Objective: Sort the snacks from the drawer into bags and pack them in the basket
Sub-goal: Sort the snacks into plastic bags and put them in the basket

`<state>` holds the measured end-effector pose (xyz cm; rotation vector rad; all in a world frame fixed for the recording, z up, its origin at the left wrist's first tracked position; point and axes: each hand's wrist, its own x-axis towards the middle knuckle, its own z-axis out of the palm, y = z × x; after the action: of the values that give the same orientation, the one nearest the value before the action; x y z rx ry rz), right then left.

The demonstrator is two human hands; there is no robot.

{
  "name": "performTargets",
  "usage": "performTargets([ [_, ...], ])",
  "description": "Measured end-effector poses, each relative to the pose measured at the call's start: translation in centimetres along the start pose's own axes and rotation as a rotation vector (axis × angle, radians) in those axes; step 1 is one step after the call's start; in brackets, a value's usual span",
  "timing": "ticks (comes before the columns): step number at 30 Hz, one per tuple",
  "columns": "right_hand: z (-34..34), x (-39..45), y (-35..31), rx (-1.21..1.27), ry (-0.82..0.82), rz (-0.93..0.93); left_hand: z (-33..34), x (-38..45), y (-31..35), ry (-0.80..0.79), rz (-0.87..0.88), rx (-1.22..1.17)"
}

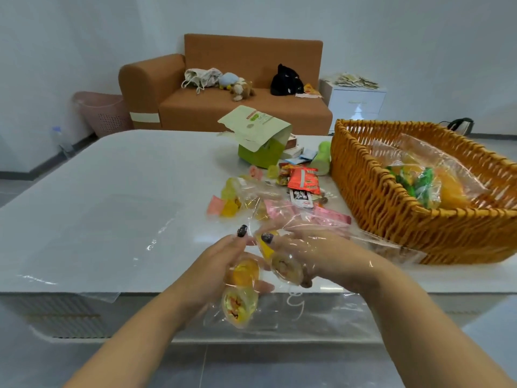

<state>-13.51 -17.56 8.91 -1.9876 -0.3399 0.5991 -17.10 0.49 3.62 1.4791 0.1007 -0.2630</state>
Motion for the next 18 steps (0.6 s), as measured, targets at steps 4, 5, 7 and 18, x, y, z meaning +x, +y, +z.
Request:
performTargets([
  [4, 0.4, 0.4, 0.7, 0.121, -0.026, -0.051, -0.4, 0.2, -0.1, -0.013, -0.062, -0.038],
  [5, 0.4, 0.4, 0.8, 0.145, -0.037, -0.077, -0.5, 0.1, -0.1, -0.012, -0.067, -0.031],
  [7, 0.4, 0.5, 0.9, 0.195, -0.038, -0.106, -0.6, -0.1, -0.3, -0.003, -0.058, -0.005],
  [18, 1.7, 1.3, 0.2, 0.617, -0.211, 0.062, -2.2, -0.7, -0.3, 0.102, -0.034, 0.001],
])
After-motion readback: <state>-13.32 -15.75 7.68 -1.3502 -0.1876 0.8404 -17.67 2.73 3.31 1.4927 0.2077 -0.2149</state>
